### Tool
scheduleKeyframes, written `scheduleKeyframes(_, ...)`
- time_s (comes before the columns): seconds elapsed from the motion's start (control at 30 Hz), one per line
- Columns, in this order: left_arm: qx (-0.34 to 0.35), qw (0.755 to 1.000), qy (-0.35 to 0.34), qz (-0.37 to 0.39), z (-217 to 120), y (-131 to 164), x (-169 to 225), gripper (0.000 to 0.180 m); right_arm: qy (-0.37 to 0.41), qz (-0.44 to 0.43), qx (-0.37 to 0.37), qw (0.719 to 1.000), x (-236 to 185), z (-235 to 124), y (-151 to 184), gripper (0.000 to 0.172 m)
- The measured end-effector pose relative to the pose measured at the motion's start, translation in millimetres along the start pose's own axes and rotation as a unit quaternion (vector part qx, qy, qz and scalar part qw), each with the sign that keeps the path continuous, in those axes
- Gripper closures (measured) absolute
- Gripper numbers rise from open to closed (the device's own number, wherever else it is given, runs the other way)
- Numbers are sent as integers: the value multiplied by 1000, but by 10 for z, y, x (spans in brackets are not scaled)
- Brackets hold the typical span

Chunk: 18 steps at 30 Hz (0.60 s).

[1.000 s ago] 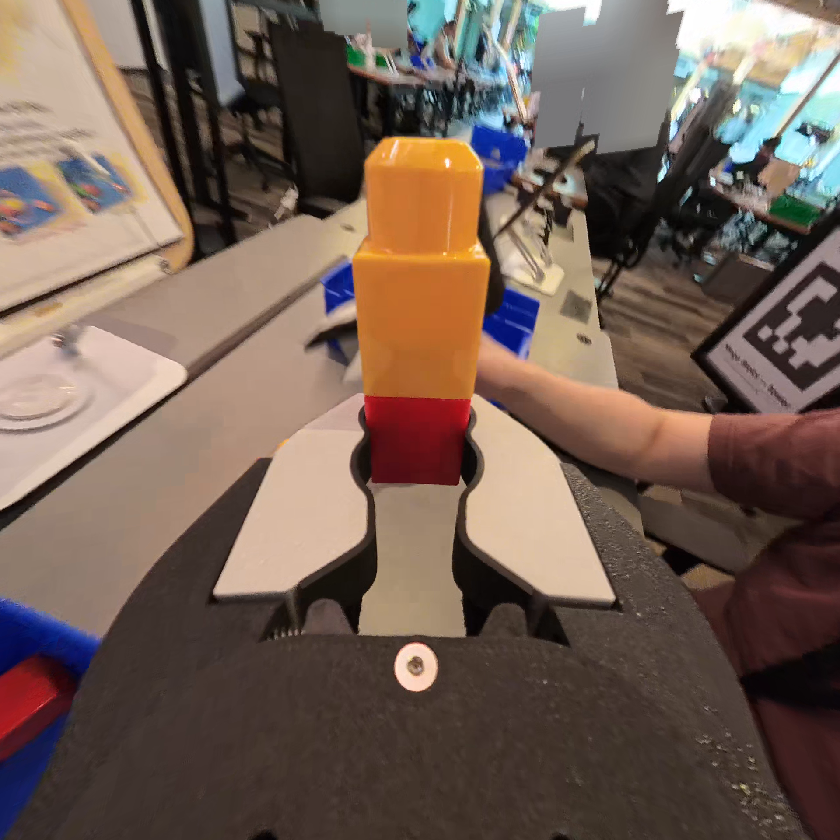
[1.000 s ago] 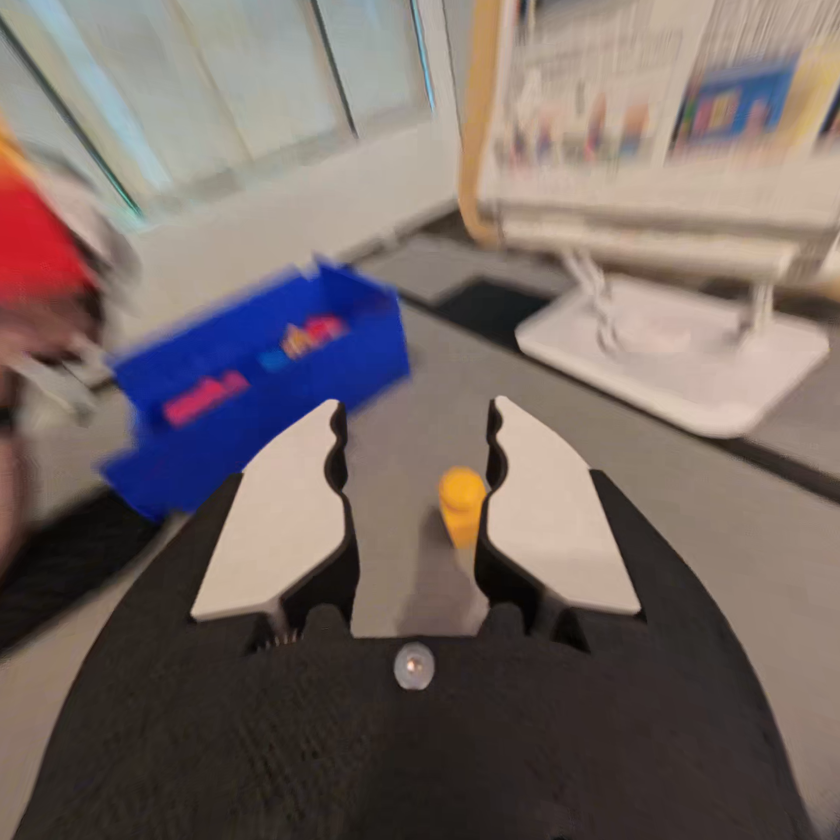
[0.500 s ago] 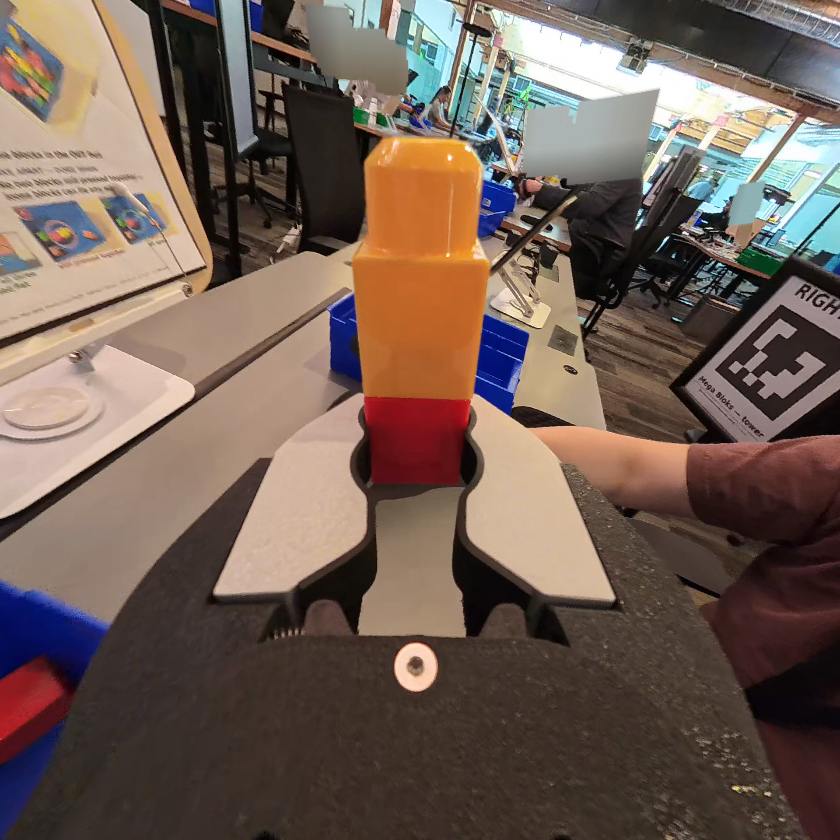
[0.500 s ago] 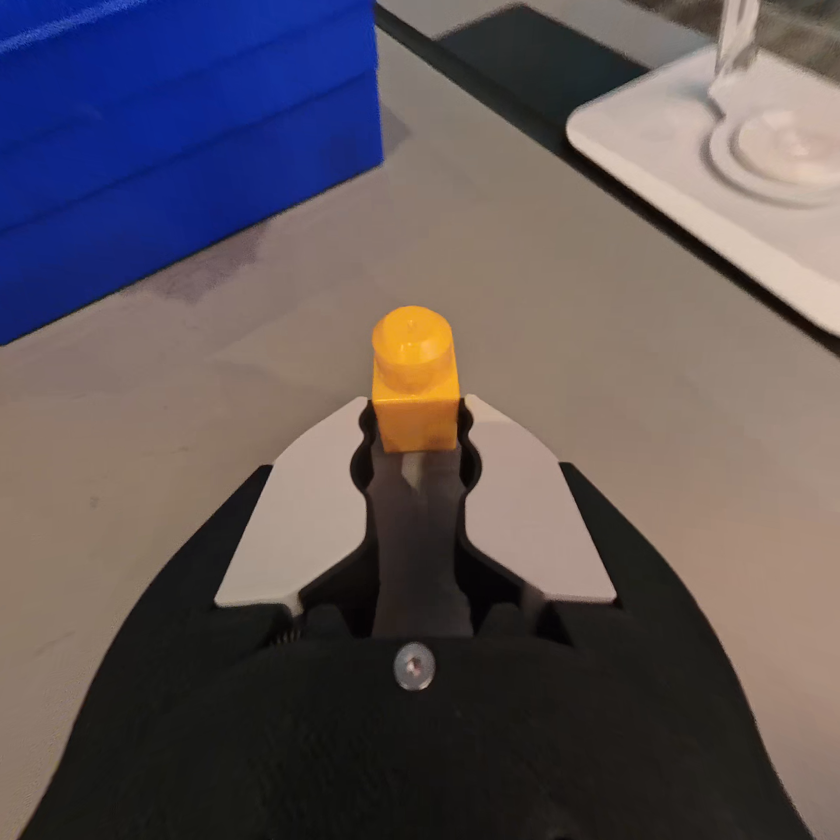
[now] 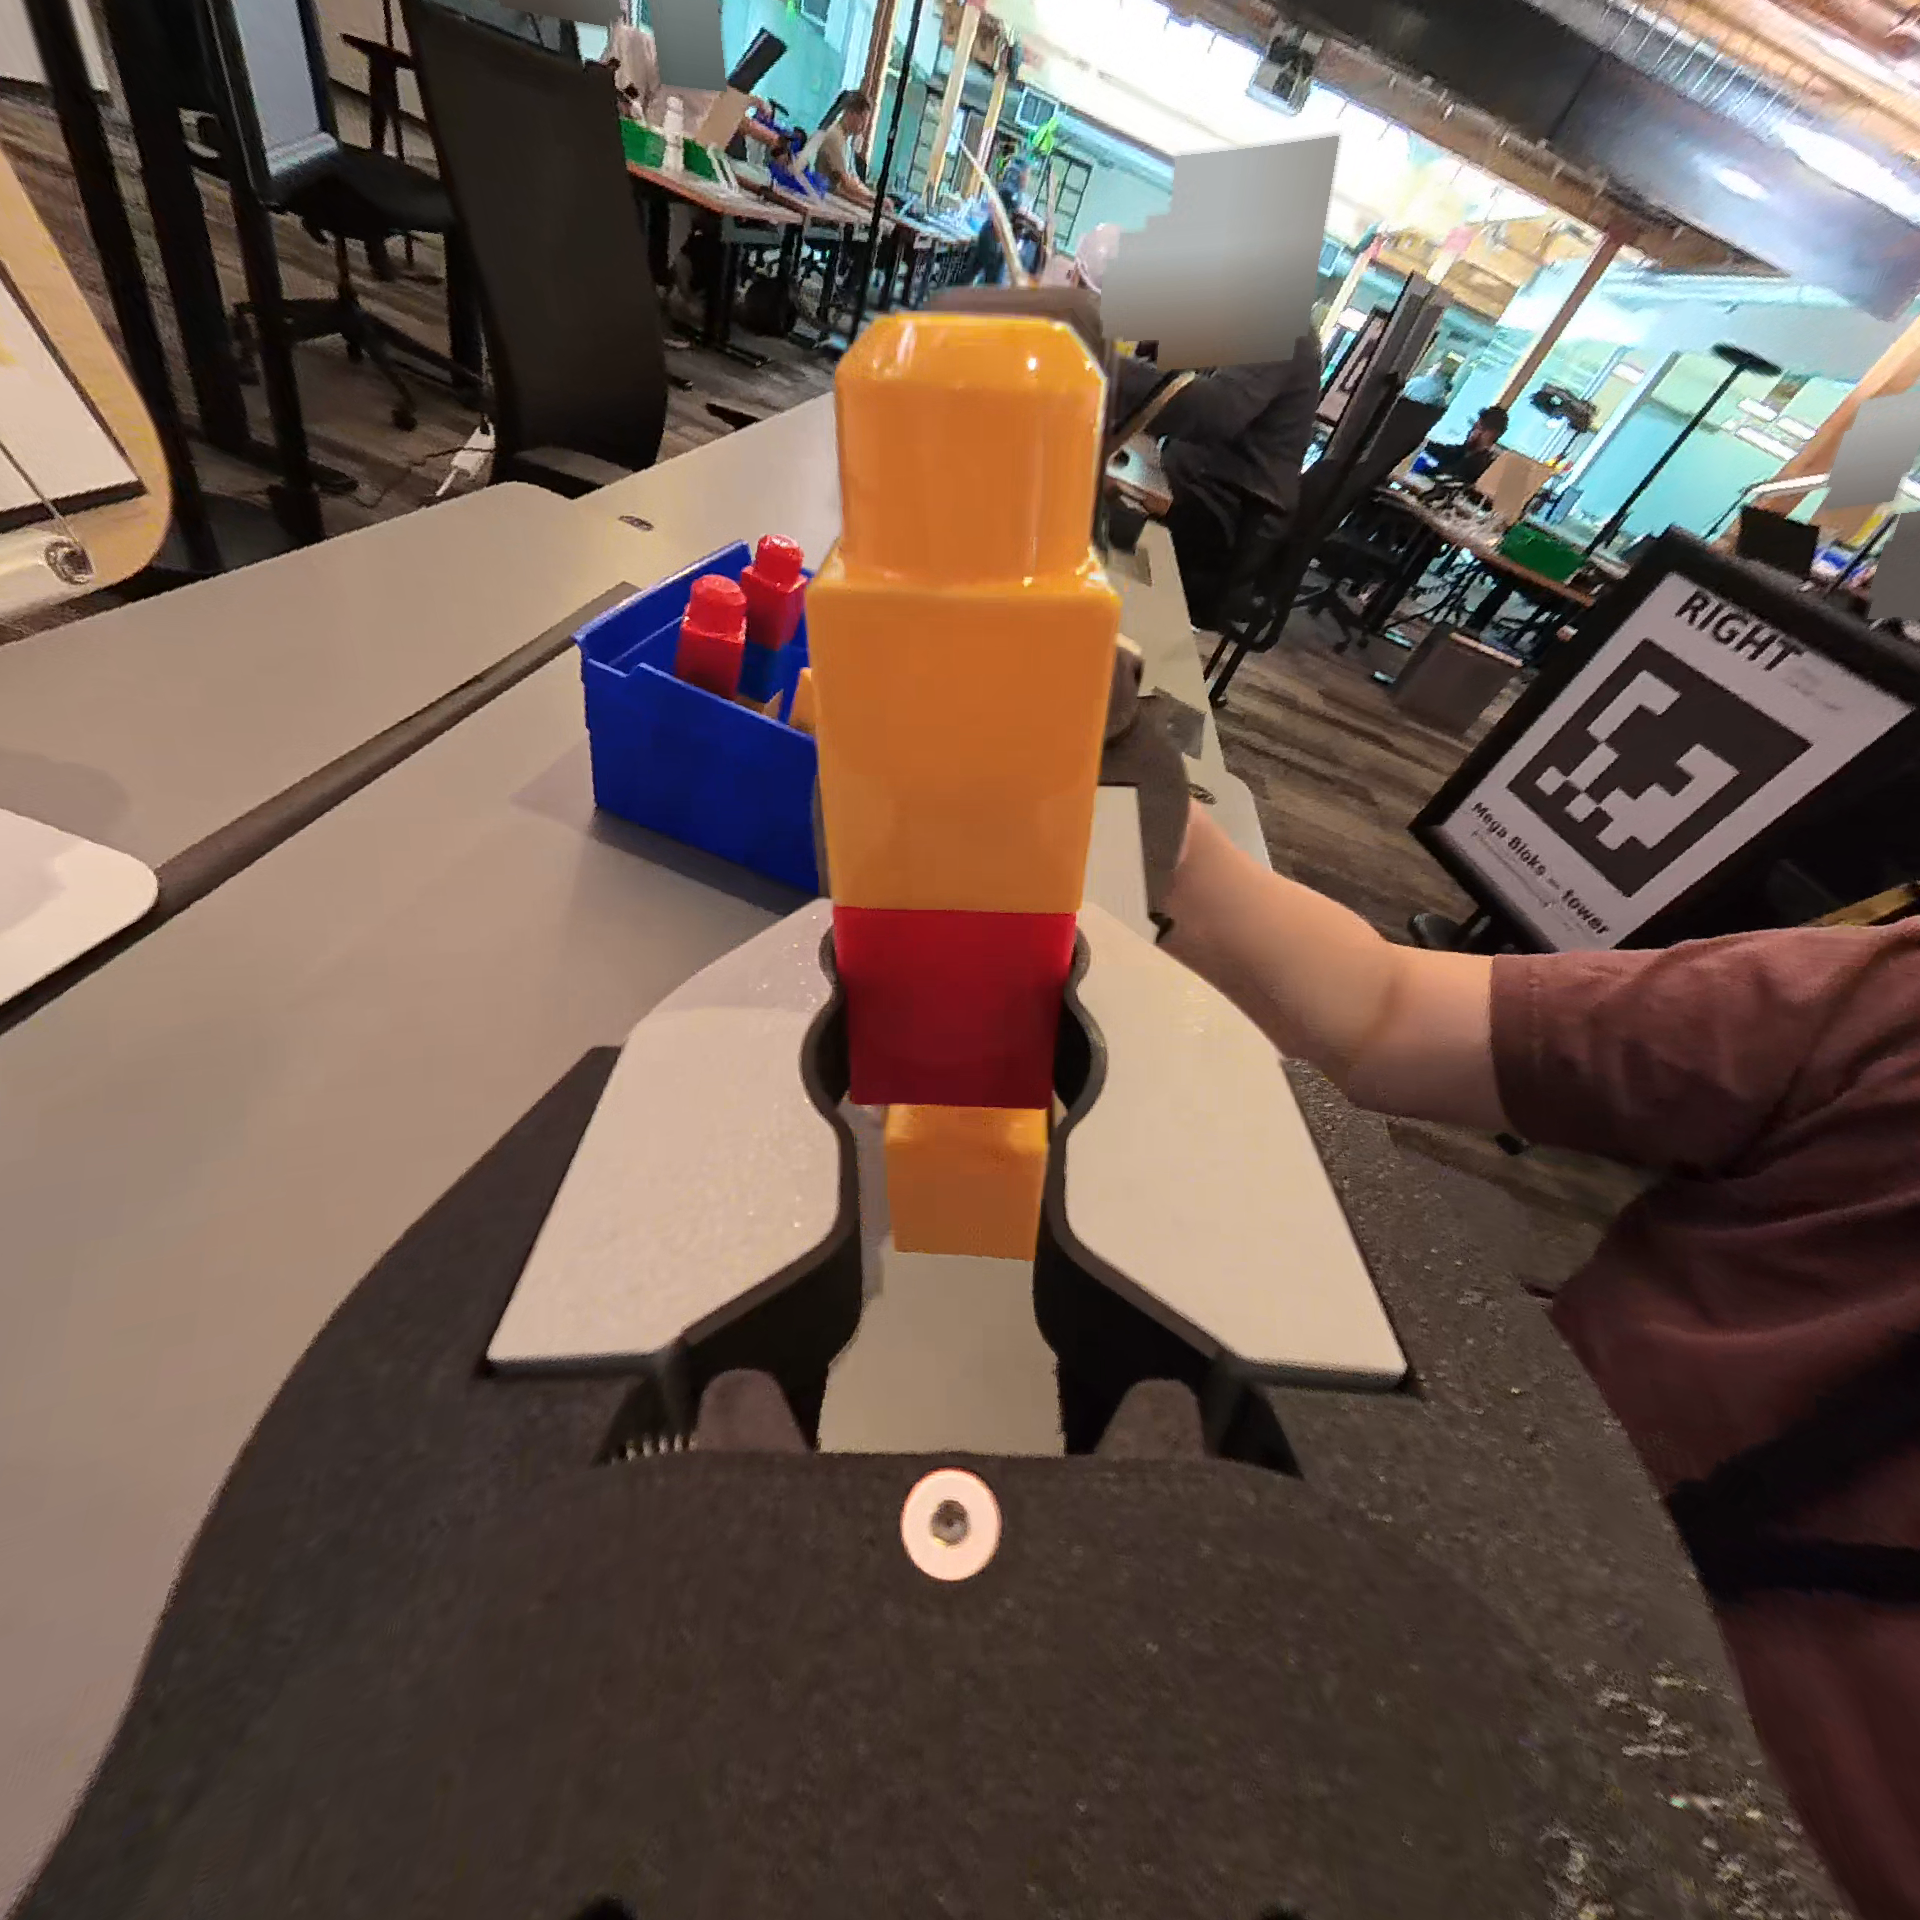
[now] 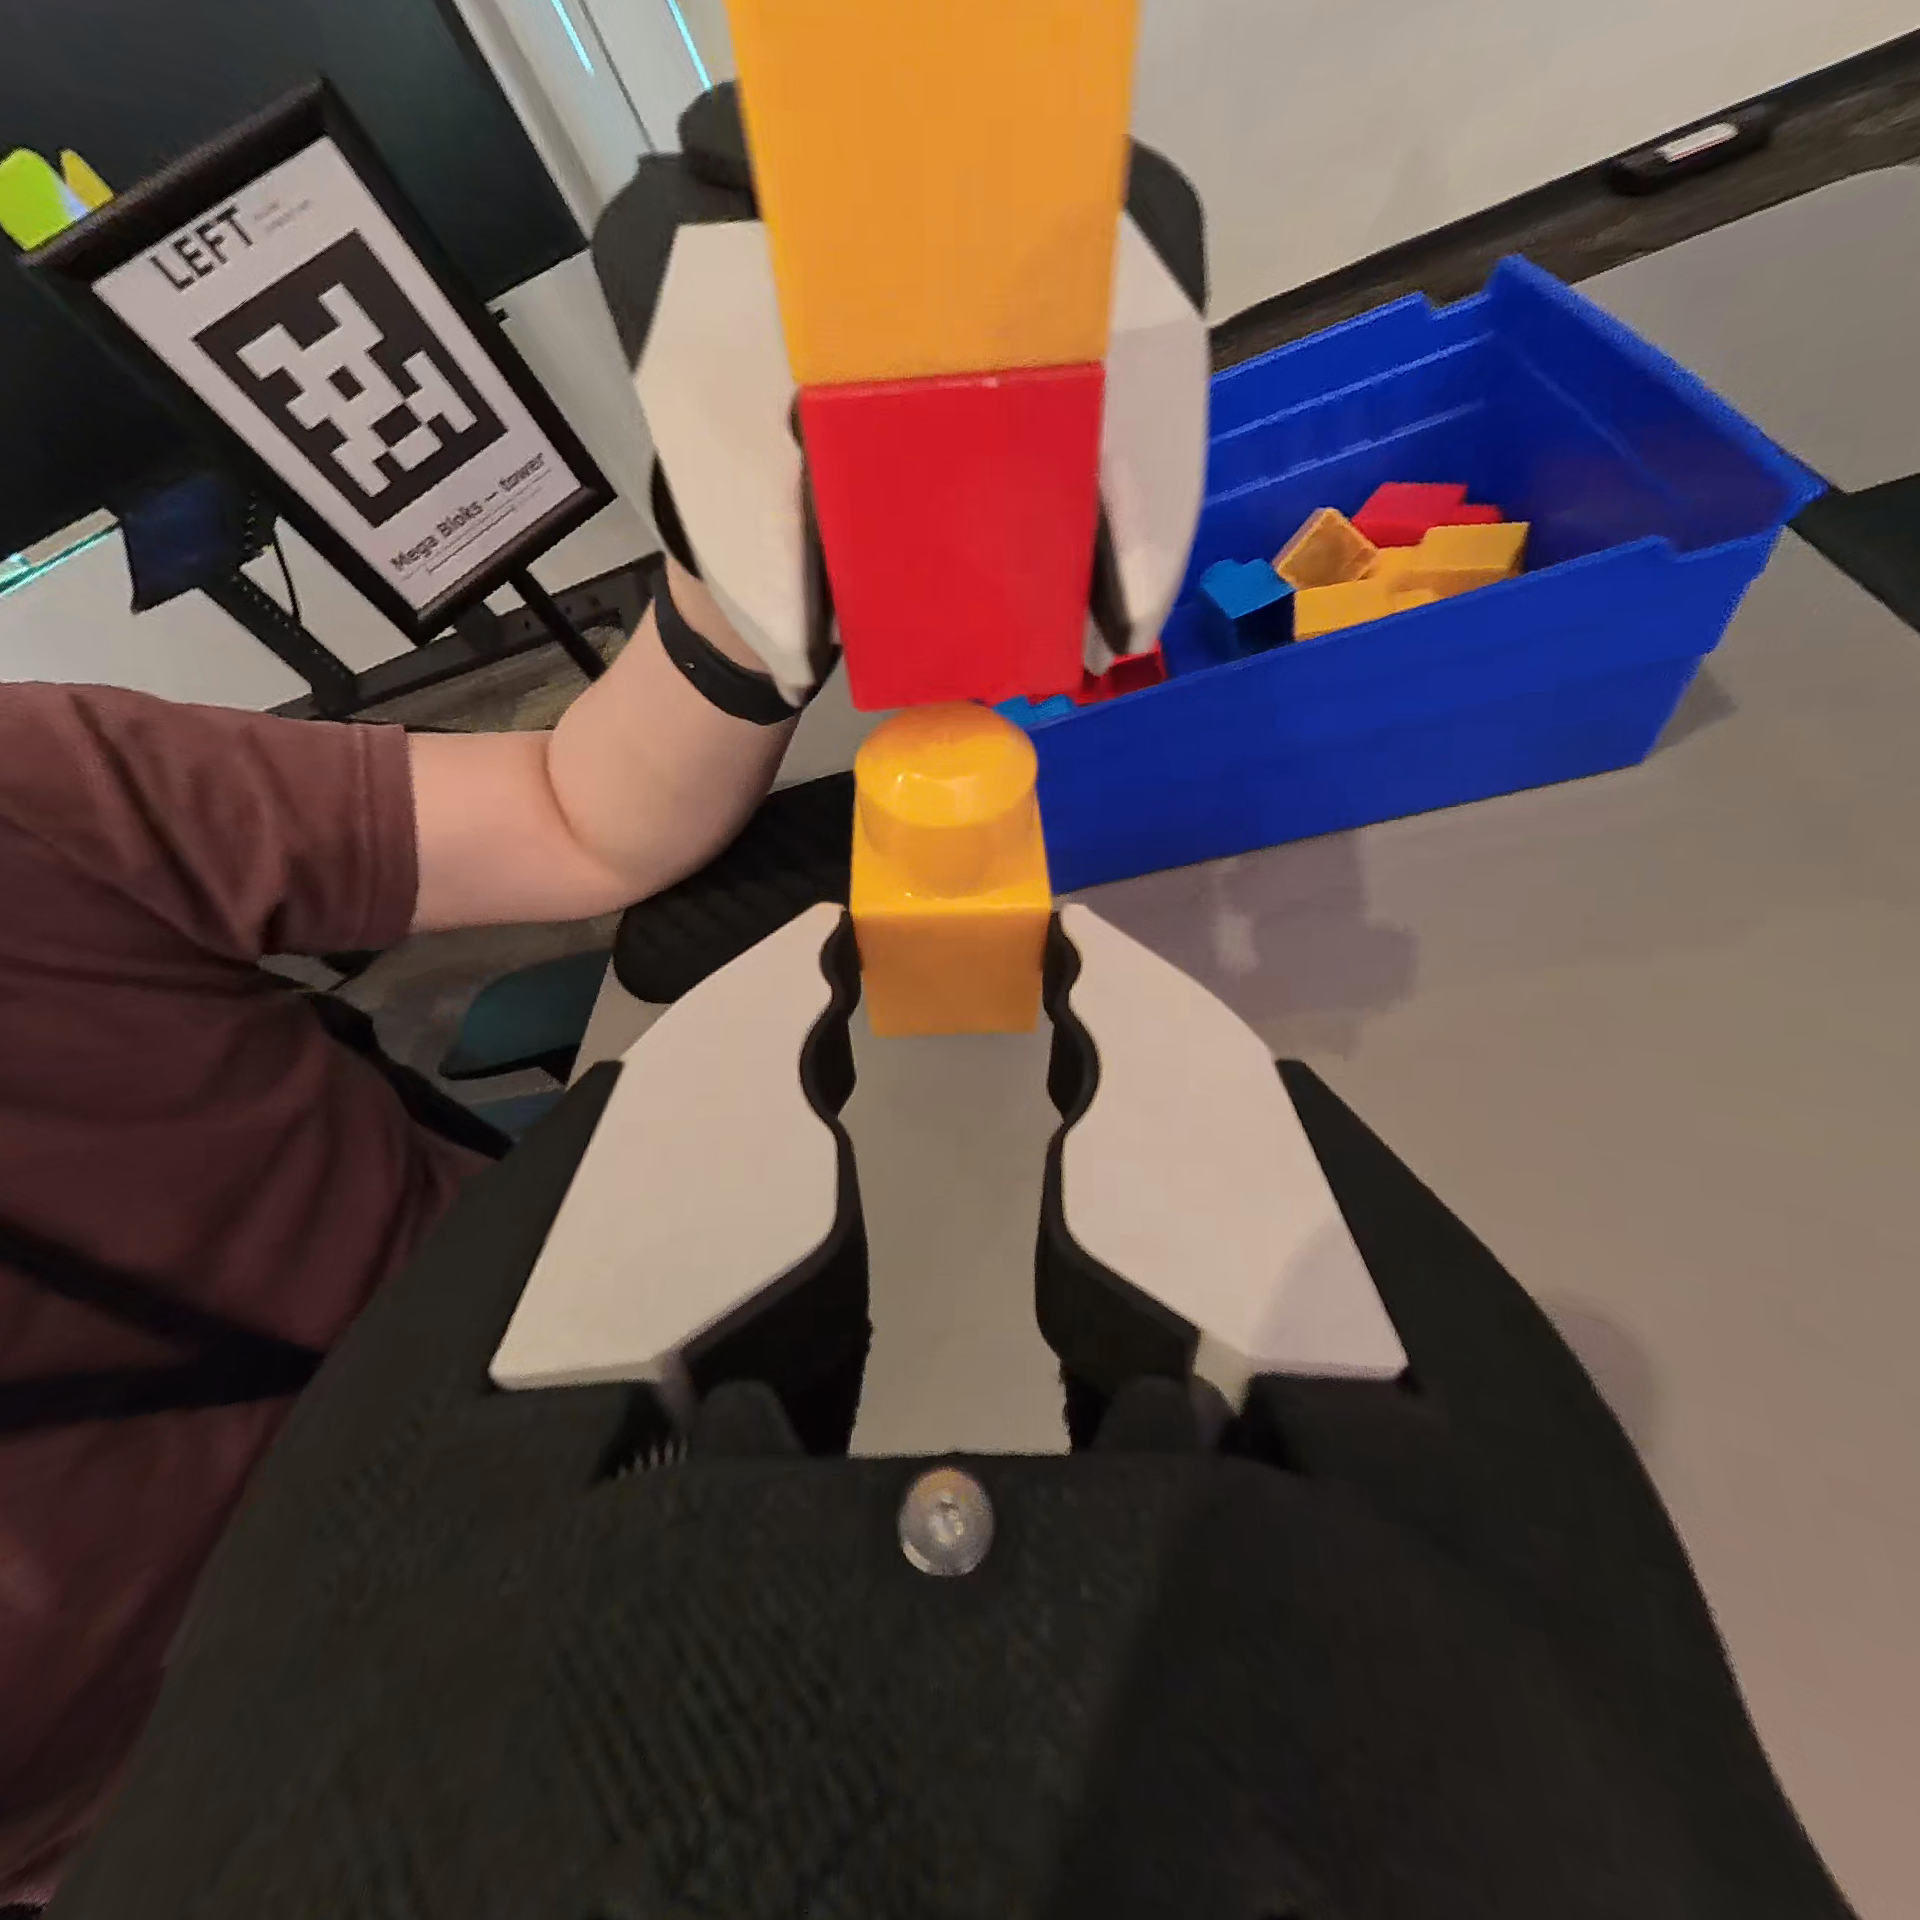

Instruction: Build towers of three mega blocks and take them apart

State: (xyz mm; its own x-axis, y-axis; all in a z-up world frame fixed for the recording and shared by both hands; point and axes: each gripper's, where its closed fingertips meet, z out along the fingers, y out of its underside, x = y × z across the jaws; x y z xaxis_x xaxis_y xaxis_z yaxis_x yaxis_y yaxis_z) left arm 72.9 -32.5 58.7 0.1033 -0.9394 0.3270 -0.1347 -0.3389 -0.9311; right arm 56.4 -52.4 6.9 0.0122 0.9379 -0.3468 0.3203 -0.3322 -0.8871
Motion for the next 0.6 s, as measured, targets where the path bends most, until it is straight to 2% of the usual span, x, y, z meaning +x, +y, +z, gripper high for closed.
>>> scheduleKeyframes(0.3,13,998,26,-47,68,16,-1,145,4,5,19,1000,27,1,-59,137)
scheduleKeyframes(0.5,-35,999,8,-30,151,160,-17,145,6,3,19,1000,43,-35,-63,137)
scheduleKeyframes(0.6,-22,999,-2,-30,154,132,-45,145,7,5,35,999,71,-78,-93,137)
